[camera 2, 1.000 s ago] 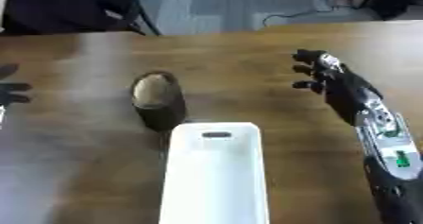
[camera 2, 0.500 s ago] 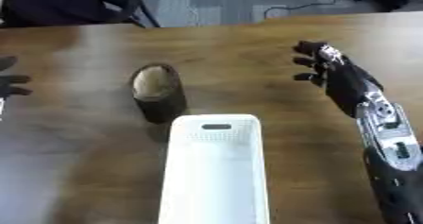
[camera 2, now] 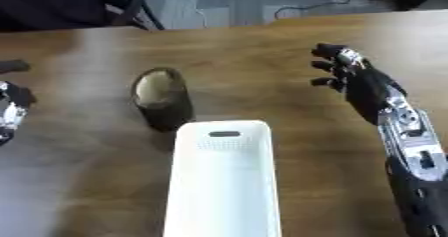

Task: Pick up objects on the table and place them in the box.

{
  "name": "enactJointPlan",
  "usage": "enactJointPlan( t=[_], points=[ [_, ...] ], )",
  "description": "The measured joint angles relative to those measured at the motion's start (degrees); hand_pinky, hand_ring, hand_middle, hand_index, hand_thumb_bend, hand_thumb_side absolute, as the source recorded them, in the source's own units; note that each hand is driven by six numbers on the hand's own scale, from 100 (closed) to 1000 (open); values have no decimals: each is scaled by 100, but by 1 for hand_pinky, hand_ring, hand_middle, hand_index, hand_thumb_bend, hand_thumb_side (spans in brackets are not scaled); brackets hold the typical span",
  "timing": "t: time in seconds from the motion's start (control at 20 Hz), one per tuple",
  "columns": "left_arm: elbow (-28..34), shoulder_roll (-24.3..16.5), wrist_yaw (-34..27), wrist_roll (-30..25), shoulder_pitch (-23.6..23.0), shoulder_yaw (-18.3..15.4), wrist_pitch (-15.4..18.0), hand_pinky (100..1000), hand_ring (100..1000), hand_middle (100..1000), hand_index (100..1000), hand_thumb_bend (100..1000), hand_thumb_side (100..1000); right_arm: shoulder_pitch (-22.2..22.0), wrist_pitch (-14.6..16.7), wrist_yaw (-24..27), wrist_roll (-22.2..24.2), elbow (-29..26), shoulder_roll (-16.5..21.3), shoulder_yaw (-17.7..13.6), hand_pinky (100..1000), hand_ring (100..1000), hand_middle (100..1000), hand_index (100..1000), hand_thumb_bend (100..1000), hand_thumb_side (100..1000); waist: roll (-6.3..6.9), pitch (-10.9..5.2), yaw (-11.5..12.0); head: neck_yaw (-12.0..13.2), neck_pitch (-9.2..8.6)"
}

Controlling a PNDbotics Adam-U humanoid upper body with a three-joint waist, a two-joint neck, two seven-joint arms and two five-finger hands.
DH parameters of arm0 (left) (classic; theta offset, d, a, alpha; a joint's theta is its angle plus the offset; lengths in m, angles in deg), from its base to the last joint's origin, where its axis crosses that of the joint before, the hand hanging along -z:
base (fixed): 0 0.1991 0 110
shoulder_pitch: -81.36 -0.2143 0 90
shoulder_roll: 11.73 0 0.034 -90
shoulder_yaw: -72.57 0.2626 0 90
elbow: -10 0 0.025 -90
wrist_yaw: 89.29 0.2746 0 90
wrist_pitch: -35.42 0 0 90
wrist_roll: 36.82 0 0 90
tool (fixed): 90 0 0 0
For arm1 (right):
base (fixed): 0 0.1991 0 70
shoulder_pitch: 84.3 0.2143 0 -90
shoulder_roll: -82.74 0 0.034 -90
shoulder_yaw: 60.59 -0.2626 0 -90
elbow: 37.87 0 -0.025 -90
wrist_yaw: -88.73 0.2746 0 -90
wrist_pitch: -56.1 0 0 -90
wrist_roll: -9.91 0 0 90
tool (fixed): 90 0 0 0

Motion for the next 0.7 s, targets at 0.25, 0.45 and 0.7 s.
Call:
enactJointPlan(
  t=[0.25,0.45,0.7],
  points=[
    [-20,-808,872,-1023,699,736,285,591,525,845,931,254,631,-15,-10,-53,61,12,1,54,828,977,983,1000,100,1000,78,-46,-70,46,51],
    [-24,-805,1130,-1277,770,927,408,590,523,846,930,262,631,-15,12,-55,82,29,1,55,828,977,983,1000,100,1000,66,-46,-105,47,52],
    [-21,-806,1155,-1326,764,950,442,589,503,844,926,282,623,-15,11,-57,83,43,1,53,828,977,983,1000,100,1000,83,-46,-66,47,52]
  ],
)
